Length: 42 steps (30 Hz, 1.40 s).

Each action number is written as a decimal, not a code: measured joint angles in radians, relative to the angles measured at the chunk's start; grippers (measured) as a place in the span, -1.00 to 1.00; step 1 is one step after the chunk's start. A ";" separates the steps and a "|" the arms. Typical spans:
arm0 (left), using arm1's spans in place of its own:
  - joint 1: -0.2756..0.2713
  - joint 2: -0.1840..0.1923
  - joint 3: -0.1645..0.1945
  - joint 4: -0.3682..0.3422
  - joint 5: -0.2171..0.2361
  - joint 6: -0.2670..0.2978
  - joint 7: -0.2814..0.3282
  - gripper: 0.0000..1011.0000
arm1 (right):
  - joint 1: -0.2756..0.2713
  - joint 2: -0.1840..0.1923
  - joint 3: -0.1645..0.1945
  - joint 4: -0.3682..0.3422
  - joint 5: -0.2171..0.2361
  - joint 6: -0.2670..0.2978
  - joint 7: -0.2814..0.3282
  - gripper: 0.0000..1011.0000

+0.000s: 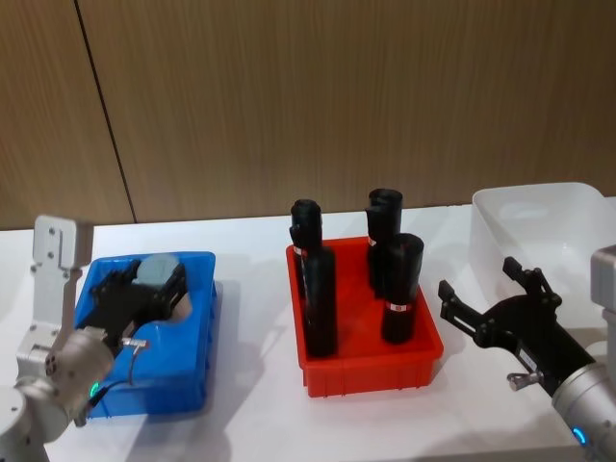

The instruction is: Pick the cotton swabs from the blue box and place them into the white box.

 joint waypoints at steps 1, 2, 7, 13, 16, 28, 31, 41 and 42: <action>-0.002 0.000 0.000 -0.006 0.002 0.002 -0.007 0.30 | 0.000 0.000 0.000 0.000 0.000 0.000 0.000 0.98; -0.005 0.000 0.000 -0.013 0.005 0.005 -0.013 0.30 | 0.000 0.000 0.000 0.000 0.000 0.000 0.000 0.98; -0.025 -0.003 0.000 -0.042 0.018 0.024 -0.062 0.30 | 0.000 0.000 0.000 0.000 0.000 0.000 0.000 0.98; -0.059 -0.012 0.003 -0.069 0.029 0.059 -0.135 0.30 | 0.000 0.000 0.000 0.000 0.000 0.000 0.000 0.98; -0.079 -0.017 0.006 -0.075 0.033 0.080 -0.176 0.30 | 0.000 0.000 0.000 0.000 0.000 0.000 0.000 0.98; -0.186 -0.062 0.022 -0.055 0.036 0.180 -0.346 0.30 | 0.000 0.000 0.000 0.000 0.000 0.000 0.000 0.98; -0.216 -0.076 0.028 -0.039 0.036 0.209 -0.390 0.30 | 0.000 0.000 0.000 0.000 0.000 0.000 0.000 0.98; -0.326 -0.137 0.059 0.038 0.054 0.289 -0.512 0.30 | 0.000 0.000 0.000 0.000 0.000 0.000 0.000 0.98; -0.339 -0.144 0.064 0.049 0.057 0.297 -0.526 0.30 | 0.000 0.000 0.000 0.000 0.000 0.000 0.000 0.98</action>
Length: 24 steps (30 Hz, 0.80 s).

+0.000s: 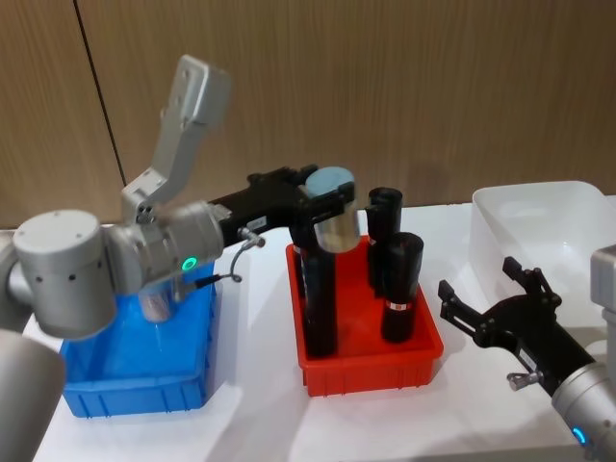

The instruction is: Pick the cotton swabs from the blue box and place them into the white box.

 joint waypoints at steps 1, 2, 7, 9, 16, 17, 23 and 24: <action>-0.005 -0.003 0.001 0.004 0.001 0.003 -0.005 0.30 | 0.000 0.000 0.000 0.000 0.000 0.000 0.000 0.98; -0.011 -0.006 0.003 0.008 0.003 0.007 -0.011 0.30 | 0.000 0.000 0.000 0.000 0.000 0.000 0.000 0.98; -0.043 -0.024 0.013 0.033 0.011 0.028 -0.043 0.30 | 0.000 0.000 0.000 0.000 0.000 0.000 0.000 0.98; -0.050 -0.029 0.015 0.039 0.012 0.033 -0.050 0.30 | 0.000 0.000 0.000 0.000 0.000 0.000 0.000 0.98; -0.072 -0.041 0.022 0.056 0.018 0.047 -0.073 0.30 | 0.004 0.002 0.002 -0.002 -0.001 0.012 0.016 0.98; -0.075 -0.043 0.023 0.059 0.018 0.050 -0.076 0.30 | 0.005 0.003 0.002 -0.002 -0.001 0.015 0.019 0.98; -0.086 -0.048 0.026 0.066 0.021 0.057 -0.087 0.30 | 0.018 0.009 0.007 -0.004 -0.002 0.057 0.051 0.98; -0.086 -0.049 0.026 0.067 0.021 0.057 -0.088 0.30 | 0.020 0.009 0.007 -0.004 -0.002 0.063 0.055 0.98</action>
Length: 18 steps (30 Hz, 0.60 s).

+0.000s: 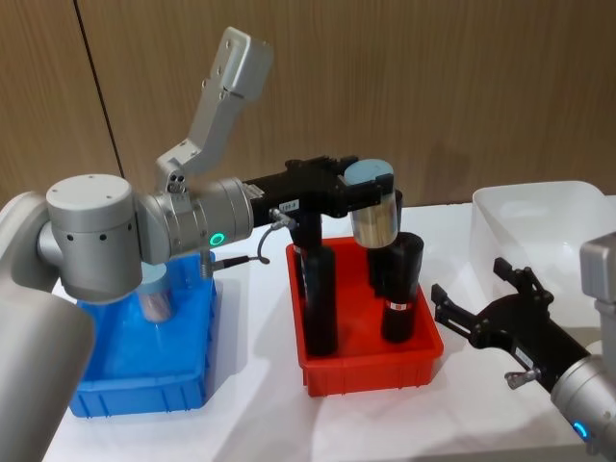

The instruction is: Pick the cotton swabs from the blue box and place them into the white box.

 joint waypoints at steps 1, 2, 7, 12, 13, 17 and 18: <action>-0.001 0.000 0.000 0.001 0.000 0.001 -0.001 0.30 | 0.003 0.001 0.001 0.000 0.000 0.007 0.006 0.98; -0.002 -0.001 0.000 0.002 0.000 0.001 -0.002 0.30 | 0.007 0.003 0.003 0.000 0.001 0.019 0.016 0.98; -0.006 -0.004 0.002 0.005 0.001 0.004 -0.007 0.30 | 0.027 0.010 0.008 0.004 0.008 0.064 0.059 0.98; -0.009 -0.005 0.003 0.007 0.002 0.006 -0.009 0.30 | 0.046 0.015 0.013 0.007 0.017 0.098 0.095 0.98; -0.010 -0.006 0.003 0.008 0.002 0.006 -0.010 0.30 | 0.048 0.015 0.014 0.008 0.018 0.102 0.100 0.98; -0.011 -0.006 0.003 0.009 0.003 0.007 -0.011 0.30 | 0.062 0.018 0.018 0.008 0.026 0.125 0.125 0.98; -0.012 -0.007 0.003 0.009 0.003 0.007 -0.012 0.30 | 0.067 0.019 0.019 0.008 0.030 0.132 0.133 0.98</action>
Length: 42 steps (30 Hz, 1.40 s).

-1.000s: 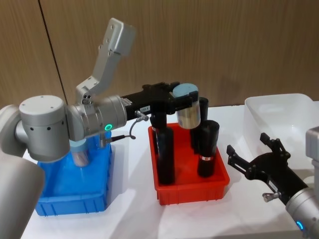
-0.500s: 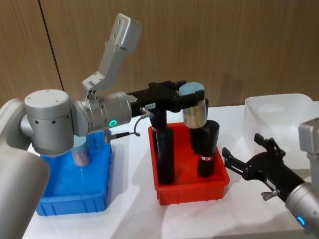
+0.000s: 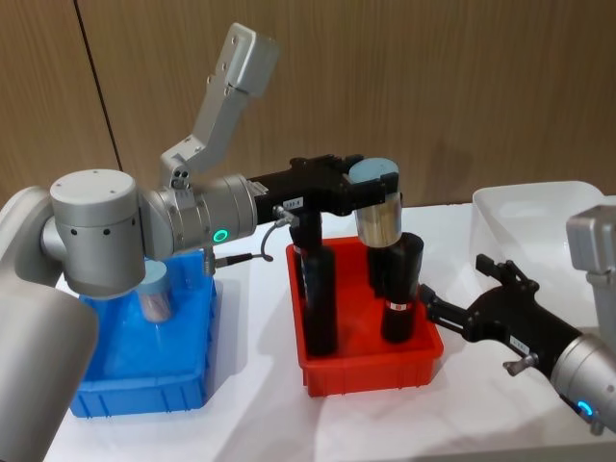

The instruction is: Pick the cotton swabs from the blue box and place them into the white box.

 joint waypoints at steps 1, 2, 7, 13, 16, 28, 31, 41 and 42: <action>0.000 0.000 0.000 0.000 0.000 0.000 0.000 0.30 | 0.003 0.001 0.001 0.000 0.002 0.004 0.005 0.98; -0.001 0.000 0.000 0.000 0.000 0.000 -0.001 0.30 | 0.005 0.001 0.001 0.000 0.003 0.007 0.008 0.98; -0.002 -0.001 0.001 0.001 0.000 0.001 -0.001 0.30 | 0.020 0.003 0.006 0.000 0.015 0.024 0.031 0.98; -0.002 -0.001 0.001 0.002 0.000 0.001 -0.002 0.30 | 0.032 0.005 0.009 0.000 0.025 0.036 0.046 0.98; -0.003 -0.002 0.001 0.002 0.000 0.002 -0.003 0.30 | 0.037 0.006 0.011 0.000 0.030 0.040 0.054 0.98; -0.003 -0.002 0.001 0.003 0.000 0.002 -0.003 0.30 | 0.068 -0.003 0.006 0.012 0.039 0.058 0.086 0.98; -0.003 -0.002 0.001 0.003 0.000 0.002 -0.003 0.30 | 0.076 -0.007 0.003 0.016 0.039 0.062 0.092 0.98; -0.003 -0.002 0.001 0.003 0.000 0.002 -0.003 0.30 | 0.115 -0.025 -0.011 0.034 0.017 0.075 0.118 0.98; -0.003 -0.002 0.001 0.003 0.000 0.002 -0.003 0.30 | 0.117 -0.027 -0.012 0.035 0.015 0.077 0.121 0.98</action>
